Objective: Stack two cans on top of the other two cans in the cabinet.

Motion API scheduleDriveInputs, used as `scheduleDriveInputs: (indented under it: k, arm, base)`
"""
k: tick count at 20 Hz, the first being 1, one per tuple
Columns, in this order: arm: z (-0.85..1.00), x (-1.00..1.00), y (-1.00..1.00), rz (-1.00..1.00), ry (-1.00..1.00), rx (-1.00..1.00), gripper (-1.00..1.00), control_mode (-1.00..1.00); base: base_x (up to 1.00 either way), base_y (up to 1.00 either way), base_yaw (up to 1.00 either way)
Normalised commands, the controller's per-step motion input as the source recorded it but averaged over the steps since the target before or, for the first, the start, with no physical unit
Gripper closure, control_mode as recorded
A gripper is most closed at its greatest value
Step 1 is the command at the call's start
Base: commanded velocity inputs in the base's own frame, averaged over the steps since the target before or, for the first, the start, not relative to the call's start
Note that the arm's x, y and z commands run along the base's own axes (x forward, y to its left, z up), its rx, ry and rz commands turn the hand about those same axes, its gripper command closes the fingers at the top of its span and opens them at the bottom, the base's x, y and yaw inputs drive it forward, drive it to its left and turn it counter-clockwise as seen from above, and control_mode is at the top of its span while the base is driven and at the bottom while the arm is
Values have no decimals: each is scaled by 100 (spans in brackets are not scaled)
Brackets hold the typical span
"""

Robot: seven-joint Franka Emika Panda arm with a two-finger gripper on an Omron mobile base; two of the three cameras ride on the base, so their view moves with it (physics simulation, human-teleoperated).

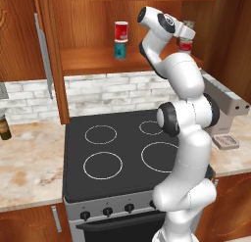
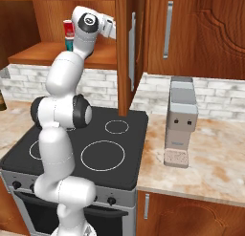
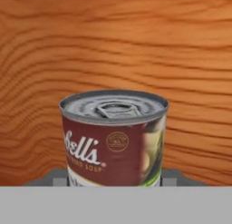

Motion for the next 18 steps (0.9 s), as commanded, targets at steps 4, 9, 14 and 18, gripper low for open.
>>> scheduleDriveInputs:
  k: [4, 9, 14, 18]
  arm:
    - [-2, 0, 0, 0, 0, 0, -100, -100]
    - [0, 0, 0, 0, 0, 0, -100, -100]
    - [-2, -1, 1, 0, 0, 0, -100, -100]
    - [-4, -13, 11, 0, -2, 0, -100, -100]
  base:
    - [0, 0, 0]
    - [0, 0, 0]
    - [0, 0, 0]
    - [0, 0, 0]
